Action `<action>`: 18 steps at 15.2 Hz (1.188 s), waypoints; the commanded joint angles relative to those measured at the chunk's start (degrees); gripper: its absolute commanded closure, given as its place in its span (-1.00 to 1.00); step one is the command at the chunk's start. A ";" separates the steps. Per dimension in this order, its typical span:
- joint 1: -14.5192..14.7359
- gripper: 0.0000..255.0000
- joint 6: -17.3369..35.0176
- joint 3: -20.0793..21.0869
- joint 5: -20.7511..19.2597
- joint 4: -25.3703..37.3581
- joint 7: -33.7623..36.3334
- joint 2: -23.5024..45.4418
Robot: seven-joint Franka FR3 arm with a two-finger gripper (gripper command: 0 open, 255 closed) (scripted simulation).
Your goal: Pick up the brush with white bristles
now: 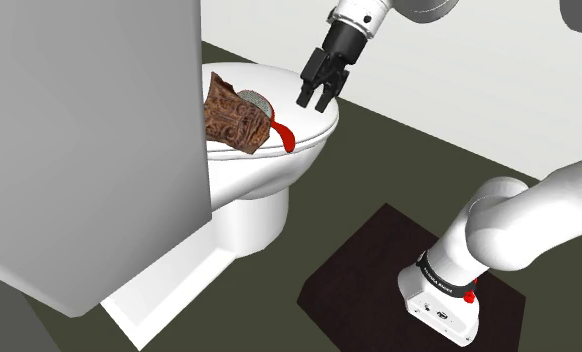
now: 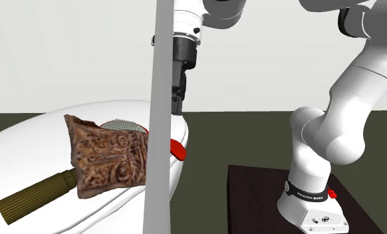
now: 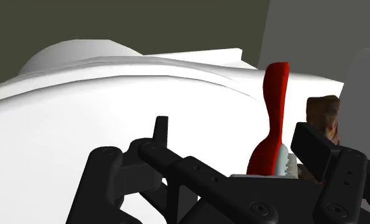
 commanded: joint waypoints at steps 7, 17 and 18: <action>2.77 -1.00 9.24 0.90 10.49 8.78 -0.20 10.19; 3.48 -1.00 14.89 1.33 13.44 4.93 -3.52 11.73; 3.48 -1.00 14.89 1.33 13.44 4.93 -3.51 11.73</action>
